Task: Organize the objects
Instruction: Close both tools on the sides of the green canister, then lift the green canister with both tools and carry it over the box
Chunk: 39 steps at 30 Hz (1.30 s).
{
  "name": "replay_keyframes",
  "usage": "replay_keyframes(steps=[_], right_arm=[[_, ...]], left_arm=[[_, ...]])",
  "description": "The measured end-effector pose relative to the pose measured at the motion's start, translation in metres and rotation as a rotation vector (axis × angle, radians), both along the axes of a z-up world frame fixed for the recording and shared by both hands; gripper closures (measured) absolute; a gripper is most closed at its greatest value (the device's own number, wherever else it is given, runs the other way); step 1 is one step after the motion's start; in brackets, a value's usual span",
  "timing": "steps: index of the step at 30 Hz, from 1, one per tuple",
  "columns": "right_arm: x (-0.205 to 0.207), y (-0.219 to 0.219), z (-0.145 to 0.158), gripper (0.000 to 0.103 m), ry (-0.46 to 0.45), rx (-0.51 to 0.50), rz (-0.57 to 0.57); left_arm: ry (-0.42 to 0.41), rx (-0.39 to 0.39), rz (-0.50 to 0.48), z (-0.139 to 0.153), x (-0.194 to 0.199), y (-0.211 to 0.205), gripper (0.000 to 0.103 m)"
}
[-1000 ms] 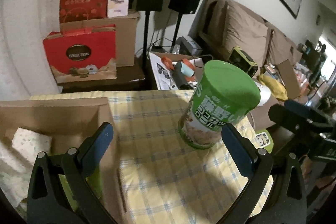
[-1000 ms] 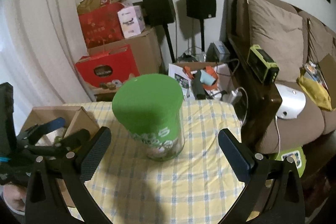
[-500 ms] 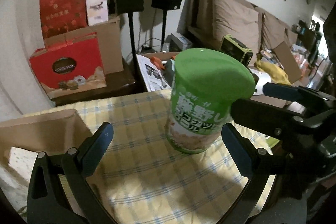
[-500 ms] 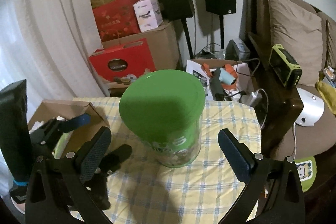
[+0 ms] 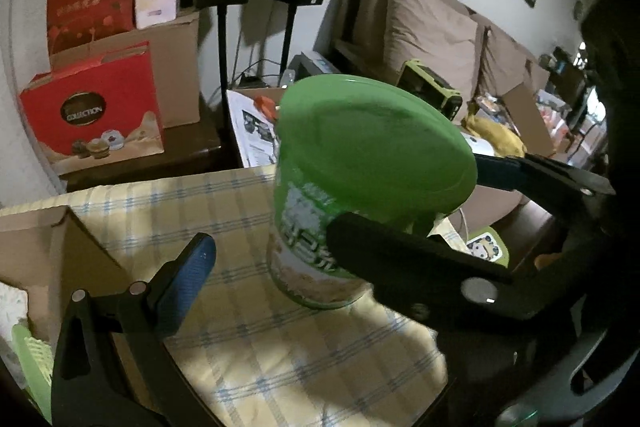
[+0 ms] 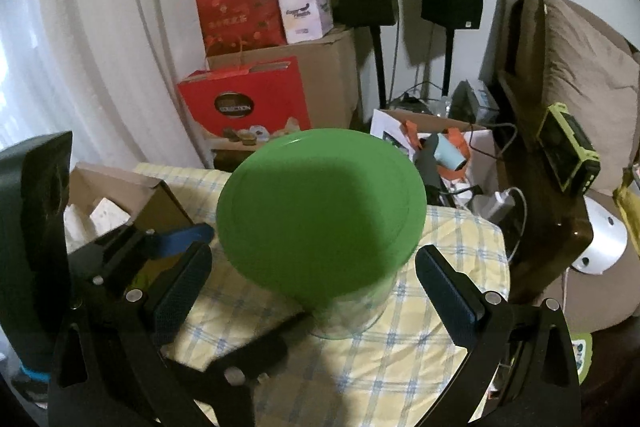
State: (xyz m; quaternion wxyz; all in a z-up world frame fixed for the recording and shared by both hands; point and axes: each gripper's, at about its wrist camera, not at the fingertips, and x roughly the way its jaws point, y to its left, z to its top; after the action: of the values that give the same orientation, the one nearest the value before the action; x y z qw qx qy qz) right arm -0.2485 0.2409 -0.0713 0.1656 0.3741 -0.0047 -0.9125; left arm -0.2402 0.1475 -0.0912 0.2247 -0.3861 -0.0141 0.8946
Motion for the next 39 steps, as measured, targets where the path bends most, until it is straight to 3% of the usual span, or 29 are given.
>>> replay_keyframes(steps=[11,14,20,30,39], right_arm=[[-0.014,0.006,-0.013,0.001,0.002,-0.046,0.009],[-0.014,0.007,-0.013,0.002,0.004,-0.045,0.010],[-0.010,0.012,-0.008,0.002,-0.001,-0.085,-0.002],[0.016,-0.011,0.042,0.002,0.067,-0.056,0.022],[0.037,-0.059,0.090,0.002,0.116,-0.071,0.096]], left_arm=[[0.074,0.014,-0.054,-0.001,-0.004,0.018,0.000],[0.088,0.013,-0.098,0.002,-0.002,0.022,0.009],[0.129,0.008,-0.099,0.012,0.006,0.022,0.012],[0.199,0.038,-0.064,0.060,0.034,-0.001,0.013],[0.260,0.006,-0.013,0.109,0.063,-0.046,0.013]])
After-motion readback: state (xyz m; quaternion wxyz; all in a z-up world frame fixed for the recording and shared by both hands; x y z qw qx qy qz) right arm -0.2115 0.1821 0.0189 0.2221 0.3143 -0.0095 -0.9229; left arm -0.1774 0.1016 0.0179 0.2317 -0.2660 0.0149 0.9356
